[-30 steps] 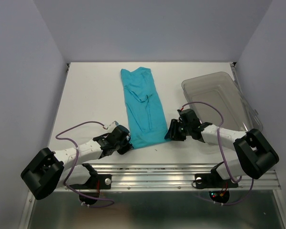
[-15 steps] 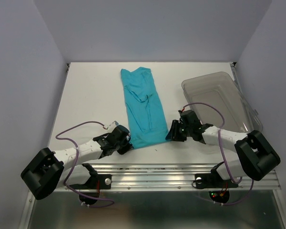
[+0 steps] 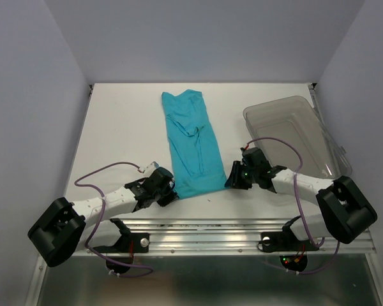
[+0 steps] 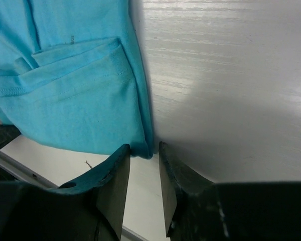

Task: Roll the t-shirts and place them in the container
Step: Roll the T-shirt to the center of the board.

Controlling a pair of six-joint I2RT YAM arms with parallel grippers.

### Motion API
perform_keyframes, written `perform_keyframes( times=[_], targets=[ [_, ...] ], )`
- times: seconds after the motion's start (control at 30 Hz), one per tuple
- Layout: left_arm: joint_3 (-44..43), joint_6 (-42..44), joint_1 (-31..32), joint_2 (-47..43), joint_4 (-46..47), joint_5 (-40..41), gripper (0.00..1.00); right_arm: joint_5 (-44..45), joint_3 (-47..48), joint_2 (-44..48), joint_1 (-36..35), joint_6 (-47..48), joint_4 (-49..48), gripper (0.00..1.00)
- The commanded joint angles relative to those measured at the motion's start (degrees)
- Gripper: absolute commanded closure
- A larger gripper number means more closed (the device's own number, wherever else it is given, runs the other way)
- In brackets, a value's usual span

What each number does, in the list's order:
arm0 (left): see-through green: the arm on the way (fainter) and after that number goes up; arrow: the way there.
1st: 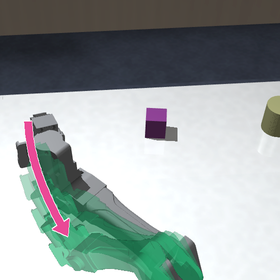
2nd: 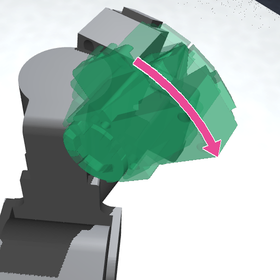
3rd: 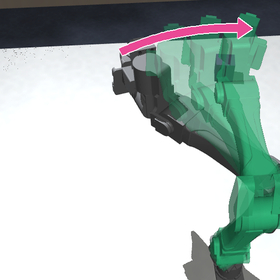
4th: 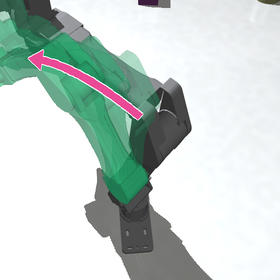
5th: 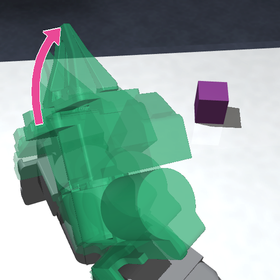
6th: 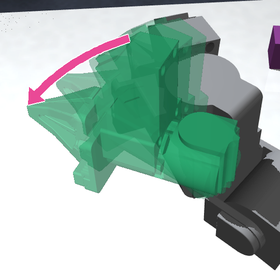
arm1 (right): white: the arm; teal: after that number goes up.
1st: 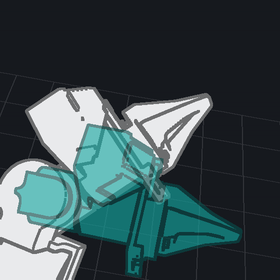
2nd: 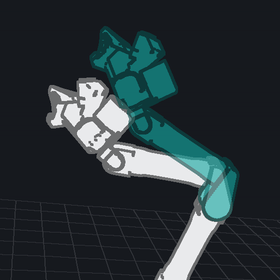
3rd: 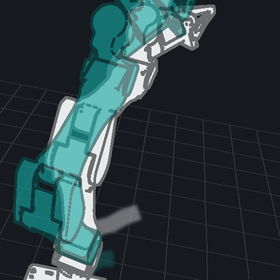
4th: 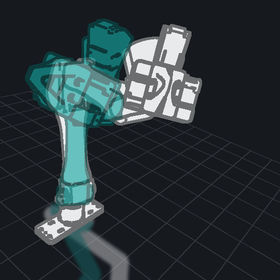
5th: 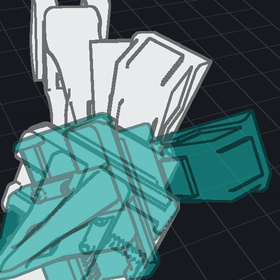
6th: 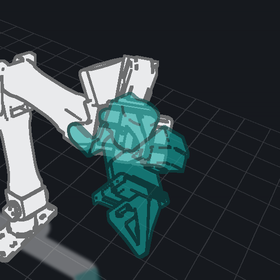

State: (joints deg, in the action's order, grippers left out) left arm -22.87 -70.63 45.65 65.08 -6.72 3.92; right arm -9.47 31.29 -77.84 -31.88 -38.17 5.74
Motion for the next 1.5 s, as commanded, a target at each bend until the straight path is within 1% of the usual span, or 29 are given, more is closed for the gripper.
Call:
perform_keyframes(
  times=[0.0,0.1,0.2,0.23,0.27,0.37,0.47,0.73,0.97,1.47],
  targets=[
    [-0.33,0.32,0.23,-0.31,-0.31,0.73,1.0,-2.03,-0.97,-2.57,0.24,1.17,0.86,0.65],
    [-0.68,0.58,0.23,0.4,-0.31,0.73,1.0,-3.96,-0.44,-3.37,0.24,0.91,-0.9,0.69],
    [-1.47,0.93,0.23,0.84,-0.4,0.73,1.0,-3.71,0.61,-3.55,-0.29,0.64,-1.08,0.81],
    [-1.56,0.93,0.23,0.75,-0.49,0.73,1.0,-3.45,0.79,-3.28,-0.29,0.64,-0.82,0.86],
    [-1.73,0.93,0.23,0.75,-0.57,0.56,1.0,-2.92,0.88,-2.84,-0.29,0.64,-0.55,0.89],
    [-2.44,1.2,0.23,-0.04,-1.01,0.56,1.0,-0.9,1.14,-1.27,-0.29,0.73,0.76,0.96],
    [-3.93,1.72,0.14,-0.92,-2.93,1.52,1.0,0.95,1.76,0.32,-0.29,0.56,2.17,0.99],
    [-7.71,3.66,-0.91,-2.41,-6.11,2.58,1.0,3.94,4.57,1.91,-0.29,0.29,3.93,0.99],
    [-8.77,4.71,-2.41,-2.59,-6.11,2.4,1.0,4.82,7.2,0.94,-0.29,0.91,4.54,0.99],
    [-11.58,8.49,-6.54,1.1,-5.32,1.18,1.0,6.4,12.83,-2.05,-0.29,2.4,5.25,0.99]
  ],
)
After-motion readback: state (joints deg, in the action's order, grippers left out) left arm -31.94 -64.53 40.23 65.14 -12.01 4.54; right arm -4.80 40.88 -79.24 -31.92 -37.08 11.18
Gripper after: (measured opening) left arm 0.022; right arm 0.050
